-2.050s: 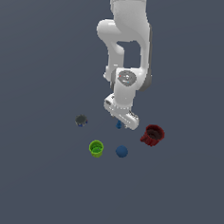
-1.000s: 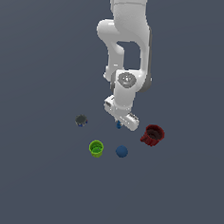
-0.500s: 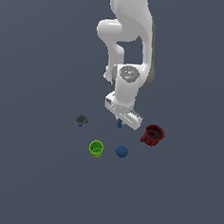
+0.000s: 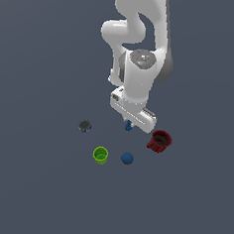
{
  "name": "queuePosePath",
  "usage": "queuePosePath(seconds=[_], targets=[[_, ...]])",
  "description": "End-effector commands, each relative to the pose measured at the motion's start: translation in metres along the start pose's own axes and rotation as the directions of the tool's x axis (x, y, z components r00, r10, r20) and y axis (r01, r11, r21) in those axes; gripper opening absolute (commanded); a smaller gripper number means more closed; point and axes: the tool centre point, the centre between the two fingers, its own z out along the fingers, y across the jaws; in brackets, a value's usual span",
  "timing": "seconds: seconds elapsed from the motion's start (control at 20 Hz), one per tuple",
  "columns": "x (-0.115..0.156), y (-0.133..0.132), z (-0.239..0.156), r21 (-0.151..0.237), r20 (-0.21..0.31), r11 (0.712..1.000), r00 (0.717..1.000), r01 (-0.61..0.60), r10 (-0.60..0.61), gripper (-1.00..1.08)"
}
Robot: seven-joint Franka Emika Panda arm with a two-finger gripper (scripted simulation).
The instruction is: Pick up a designated object from a clutter of objects.
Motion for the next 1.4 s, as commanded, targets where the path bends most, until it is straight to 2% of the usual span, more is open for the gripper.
queuePosePath(seconds=[0.0, 0.75, 1.35], targets=[[0.006, -0.007, -0.023, 0.0, 0.0, 1.0, 1.0, 0.0, 0.0, -1.0], [0.043, -0.054, -0.153, 0.0, 0.0, 1.0, 1.0, 0.0, 0.0, -1.0], [0.067, -0.083, -0.226, 0.0, 0.0, 1.0, 1.0, 0.0, 0.0, -1.0]])
